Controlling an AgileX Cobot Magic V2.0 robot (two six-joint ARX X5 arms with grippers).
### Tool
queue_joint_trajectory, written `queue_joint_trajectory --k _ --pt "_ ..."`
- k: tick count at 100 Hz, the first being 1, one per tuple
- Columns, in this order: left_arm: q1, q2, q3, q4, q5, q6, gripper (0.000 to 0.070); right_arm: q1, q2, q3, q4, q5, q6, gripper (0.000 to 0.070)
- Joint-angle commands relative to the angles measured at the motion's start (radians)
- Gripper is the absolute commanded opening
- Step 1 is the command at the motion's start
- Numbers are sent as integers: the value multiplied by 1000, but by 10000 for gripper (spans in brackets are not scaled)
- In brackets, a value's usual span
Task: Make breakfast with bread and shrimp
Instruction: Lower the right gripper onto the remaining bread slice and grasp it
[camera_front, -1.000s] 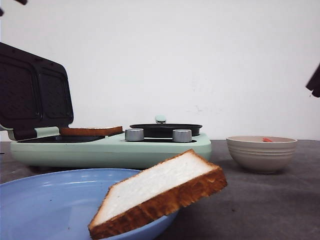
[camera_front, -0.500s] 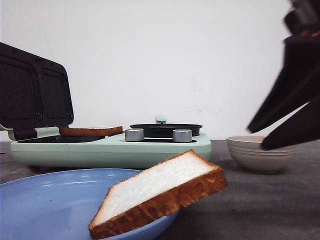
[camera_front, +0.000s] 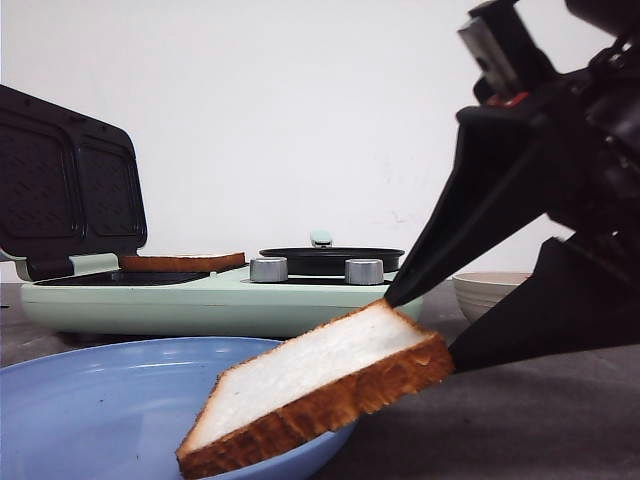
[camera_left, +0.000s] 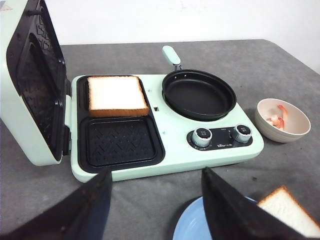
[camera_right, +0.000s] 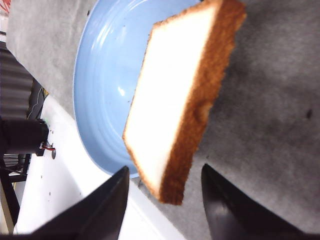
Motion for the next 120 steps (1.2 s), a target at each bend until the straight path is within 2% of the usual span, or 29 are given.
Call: queue_joint_trajectory --k 1,9,35,79,99,110,120 --pt "0 -1 6 4 -2 11 290 18 20 1 12 11 10 307" --pt "0 -3 6 3 -2 16 290 25 26 1 12 23 11 337" --pt "0 -4 6 3 -2 21 290 42 28 1 28 50 21 336" --pt "0 -5 6 2 -2 22 290 47 118 1 109 43 45 334" --pt "0 -6 6 3 -2 24 290 49 122 1 111 41 49 313" --pt "0 -6 6 3 -2 24 290 50 122 1 112 41 52 223" --pt "0 -6 6 3 -2 25 290 55 122 1 119 42 57 212"
